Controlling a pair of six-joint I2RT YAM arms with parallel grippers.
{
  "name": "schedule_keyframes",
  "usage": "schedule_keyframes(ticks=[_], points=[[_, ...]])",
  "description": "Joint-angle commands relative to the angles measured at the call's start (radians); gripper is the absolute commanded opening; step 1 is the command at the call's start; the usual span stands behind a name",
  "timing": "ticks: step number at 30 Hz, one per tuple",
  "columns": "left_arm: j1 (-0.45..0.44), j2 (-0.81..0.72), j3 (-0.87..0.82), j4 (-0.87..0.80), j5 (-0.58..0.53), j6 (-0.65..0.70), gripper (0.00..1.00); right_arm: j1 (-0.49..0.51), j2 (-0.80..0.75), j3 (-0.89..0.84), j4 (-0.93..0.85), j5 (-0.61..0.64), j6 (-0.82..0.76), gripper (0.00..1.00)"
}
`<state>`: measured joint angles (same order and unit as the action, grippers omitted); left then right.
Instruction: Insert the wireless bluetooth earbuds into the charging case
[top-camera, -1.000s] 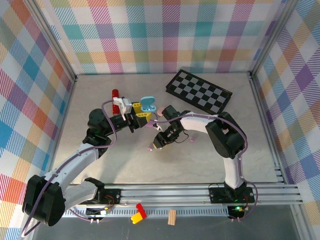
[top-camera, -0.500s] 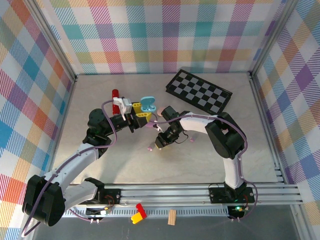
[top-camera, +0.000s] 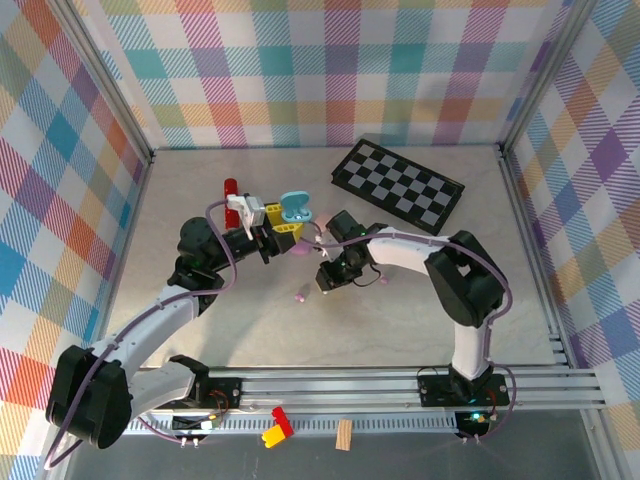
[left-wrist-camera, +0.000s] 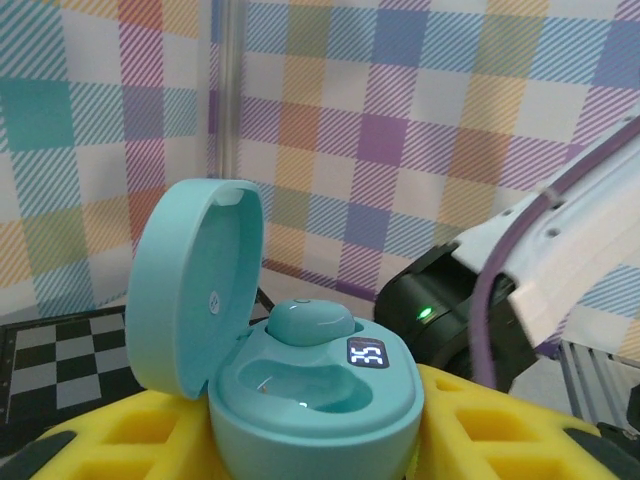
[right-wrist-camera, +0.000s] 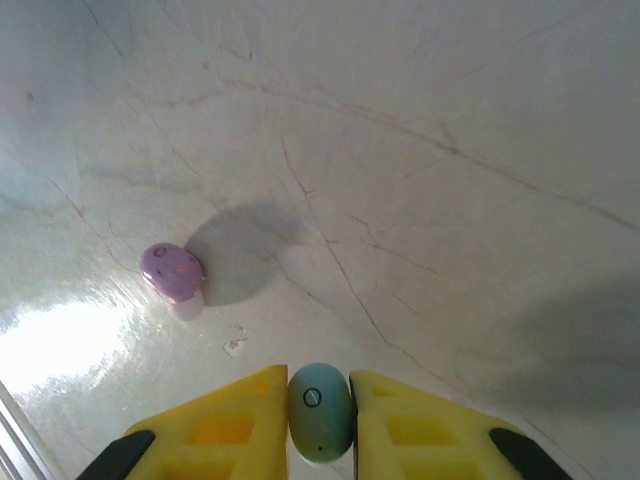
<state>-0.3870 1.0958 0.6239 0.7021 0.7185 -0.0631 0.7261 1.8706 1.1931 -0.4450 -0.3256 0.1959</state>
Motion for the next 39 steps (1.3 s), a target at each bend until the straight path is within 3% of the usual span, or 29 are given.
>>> schedule_keyframes(ticks=[1, 13, 25, 29, 39], points=[[0.008, 0.000, -0.015, 0.053, -0.060, 0.017, 0.42, 0.004, -0.106, -0.005, 0.010, 0.113, 0.081, 0.19], [-0.043, 0.028, -0.046, 0.082, -0.272, 0.120, 0.42, -0.026, -0.435, -0.013, -0.051, 0.410, 0.202, 0.19], [-0.163, 0.103, -0.044, 0.116, -0.423, 0.234, 0.42, -0.020, -0.619, 0.177, -0.131, 0.300, 0.170, 0.21], [-0.199, 0.135, -0.040, 0.144, -0.461, 0.257, 0.42, 0.014, -0.598, 0.237, -0.155, 0.345, 0.149, 0.21], [-0.247, 0.180, -0.024, 0.181, -0.497, 0.268, 0.42, 0.066, -0.498, 0.304, -0.101, 0.326, 0.150, 0.21]])
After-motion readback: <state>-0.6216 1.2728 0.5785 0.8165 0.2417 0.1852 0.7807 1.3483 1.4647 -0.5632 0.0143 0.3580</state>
